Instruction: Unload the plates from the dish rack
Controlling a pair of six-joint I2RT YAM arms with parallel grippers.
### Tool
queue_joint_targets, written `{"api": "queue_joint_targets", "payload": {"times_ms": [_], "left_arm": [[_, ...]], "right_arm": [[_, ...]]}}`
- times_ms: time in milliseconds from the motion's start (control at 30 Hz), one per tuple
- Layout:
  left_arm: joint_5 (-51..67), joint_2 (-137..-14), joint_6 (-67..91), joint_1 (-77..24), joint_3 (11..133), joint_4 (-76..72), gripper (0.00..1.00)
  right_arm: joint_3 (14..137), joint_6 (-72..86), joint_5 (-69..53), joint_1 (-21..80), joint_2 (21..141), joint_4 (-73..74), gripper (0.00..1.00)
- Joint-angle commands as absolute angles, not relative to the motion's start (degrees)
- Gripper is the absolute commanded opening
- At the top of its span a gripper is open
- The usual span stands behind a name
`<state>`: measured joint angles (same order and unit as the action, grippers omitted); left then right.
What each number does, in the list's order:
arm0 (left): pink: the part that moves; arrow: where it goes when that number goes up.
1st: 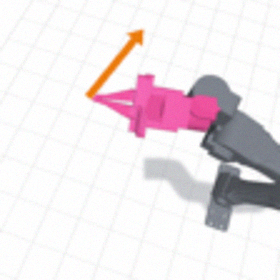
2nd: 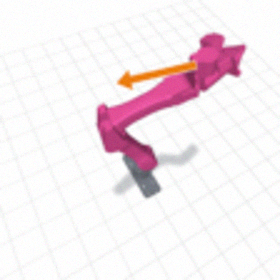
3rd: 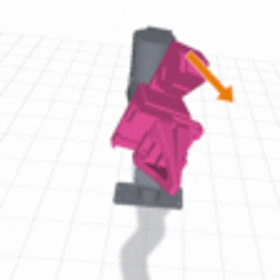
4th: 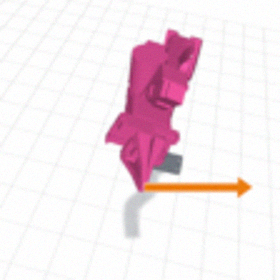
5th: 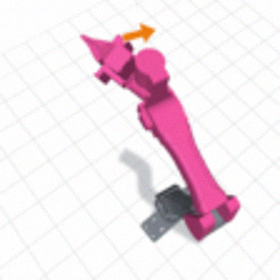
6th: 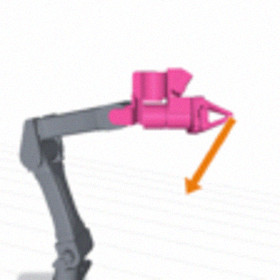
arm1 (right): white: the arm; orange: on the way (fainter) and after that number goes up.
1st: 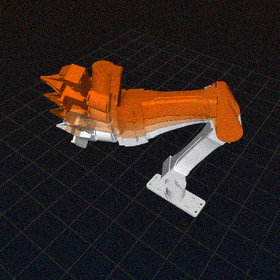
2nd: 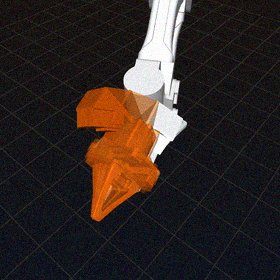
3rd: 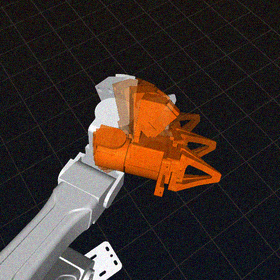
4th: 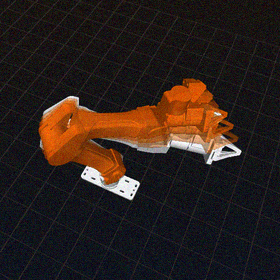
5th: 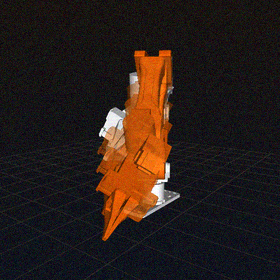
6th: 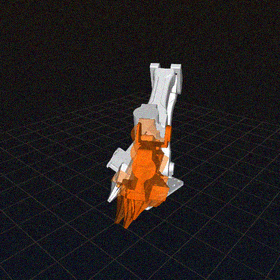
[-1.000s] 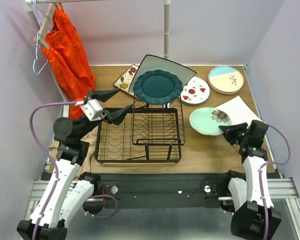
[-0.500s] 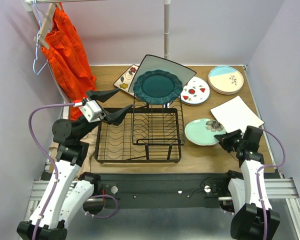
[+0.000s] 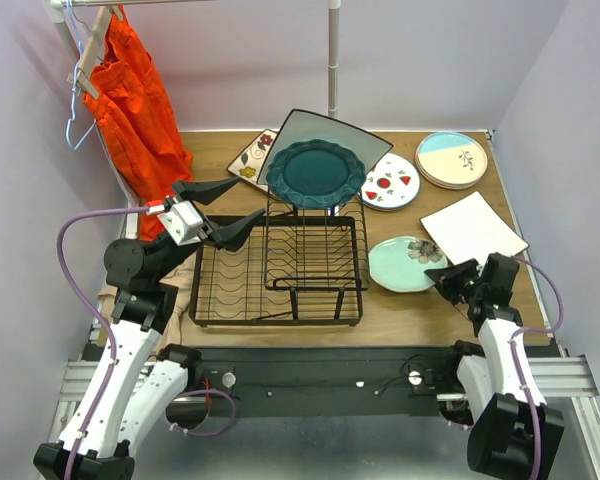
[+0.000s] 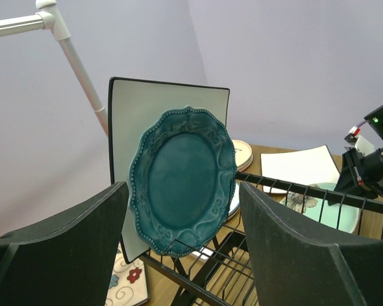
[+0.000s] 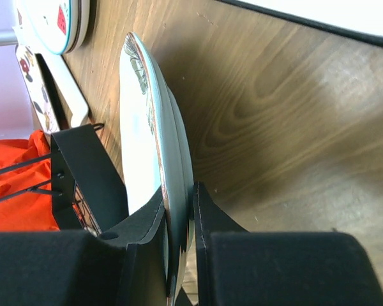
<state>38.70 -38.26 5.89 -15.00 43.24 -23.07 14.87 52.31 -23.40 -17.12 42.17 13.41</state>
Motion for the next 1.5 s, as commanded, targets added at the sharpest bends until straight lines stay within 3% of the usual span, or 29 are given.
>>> {"api": "queue_joint_targets", "payload": {"times_ms": [0, 233, 567, 1033, 1133, 1267, 1467], "left_arm": [[39.9, -38.2, 6.2, -14.8, 42.6, -24.3, 0.79], [39.8, -38.5, 6.0, -14.6, 42.9, -24.0, 0.79], [39.6, -38.8, 5.6, -14.5, 42.9, -23.6, 0.79], [39.1, -38.8, 5.1, -14.5, 43.0, -23.0, 0.79], [39.1, -39.0, 5.1, -14.5, 43.0, -23.0, 0.79], [38.9, -39.0, 4.9, -14.5, 43.1, -22.8, 0.79], [38.7, -38.8, 4.7, -14.5, 42.9, -22.5, 0.79]], "right_arm": [[15.3, 54.5, -26.3, -16.4, 45.2, 0.5, 0.01], [15.3, 57.0, -27.3, -14.2, 51.9, -7.8, 0.01], [13.7, 59.9, -19.5, -7.3, 56.1, -16.5, 0.01], [12.8, 56.3, -17.2, -7.3, 60.6, -17.0, 0.02], [12.9, 55.9, -17.1, -7.3, 62.0, -17.5, 0.14], [13.5, 55.3, -16.1, -7.3, 63.0, -16.6, 0.39], [16.1, 53.4, -12.0, -7.3, 64.2, -11.0, 0.47]]}}
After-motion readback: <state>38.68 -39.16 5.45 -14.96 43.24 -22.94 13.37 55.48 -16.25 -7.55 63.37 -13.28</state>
